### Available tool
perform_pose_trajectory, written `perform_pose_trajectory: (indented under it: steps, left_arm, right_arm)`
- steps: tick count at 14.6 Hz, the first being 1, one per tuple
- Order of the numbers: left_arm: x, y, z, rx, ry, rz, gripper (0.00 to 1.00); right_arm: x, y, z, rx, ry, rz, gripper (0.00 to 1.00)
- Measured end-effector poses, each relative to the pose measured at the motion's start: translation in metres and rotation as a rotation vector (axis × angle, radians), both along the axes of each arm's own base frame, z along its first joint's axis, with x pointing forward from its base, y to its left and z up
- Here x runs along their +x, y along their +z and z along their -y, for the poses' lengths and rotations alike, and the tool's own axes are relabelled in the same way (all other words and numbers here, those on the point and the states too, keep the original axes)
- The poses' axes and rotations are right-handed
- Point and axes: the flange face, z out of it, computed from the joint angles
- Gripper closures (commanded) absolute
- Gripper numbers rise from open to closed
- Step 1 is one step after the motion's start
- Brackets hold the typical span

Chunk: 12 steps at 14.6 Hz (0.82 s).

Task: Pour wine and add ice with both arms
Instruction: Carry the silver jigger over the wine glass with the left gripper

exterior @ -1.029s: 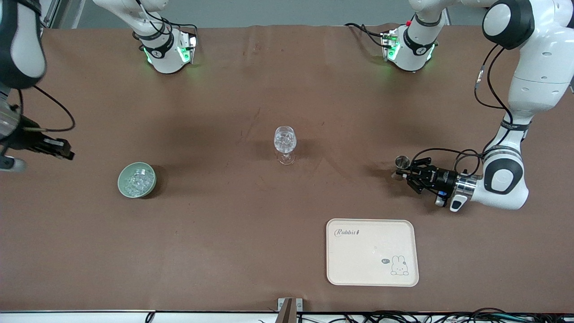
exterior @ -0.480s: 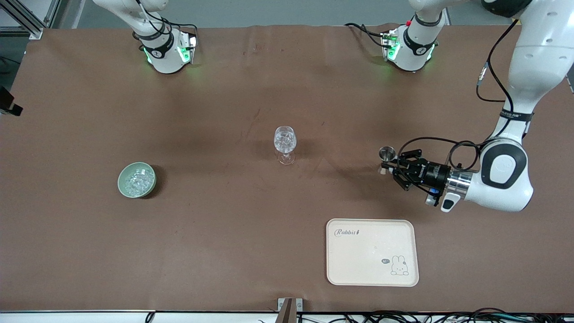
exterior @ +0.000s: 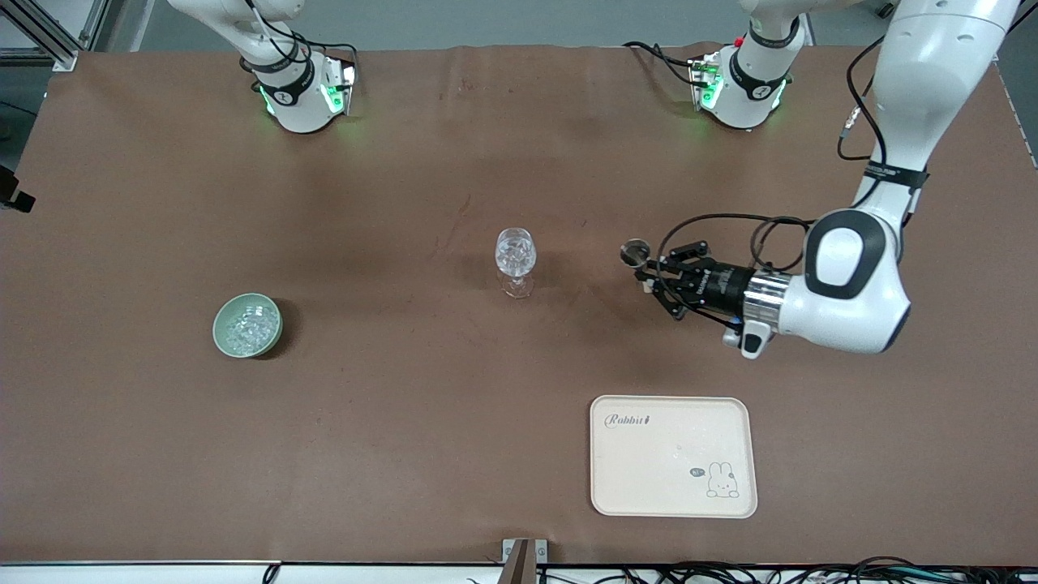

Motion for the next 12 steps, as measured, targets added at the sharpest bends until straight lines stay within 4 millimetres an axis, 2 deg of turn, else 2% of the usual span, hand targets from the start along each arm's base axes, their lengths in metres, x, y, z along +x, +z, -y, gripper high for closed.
perform_pose_trajectory:
  steps: [3,6,12]
  left_arm:
    - [-0.012,0.013,0.037,0.049,0.01,-0.007,0.99]
    - [-0.024,0.023,0.065,0.081,0.014,-0.011,0.99]
    - [-0.04,0.031,0.098,0.147,0.015,-0.011,0.99]
  right_arm:
    - [0.0,-0.001,-0.009,0.002,0.016,-0.012,0.98]
    - [0.001,-0.001,-0.018,0.002,0.03,-0.013,1.0]
    - [-0.001,-0.002,-0.007,0.003,0.01,-0.018,1.0]
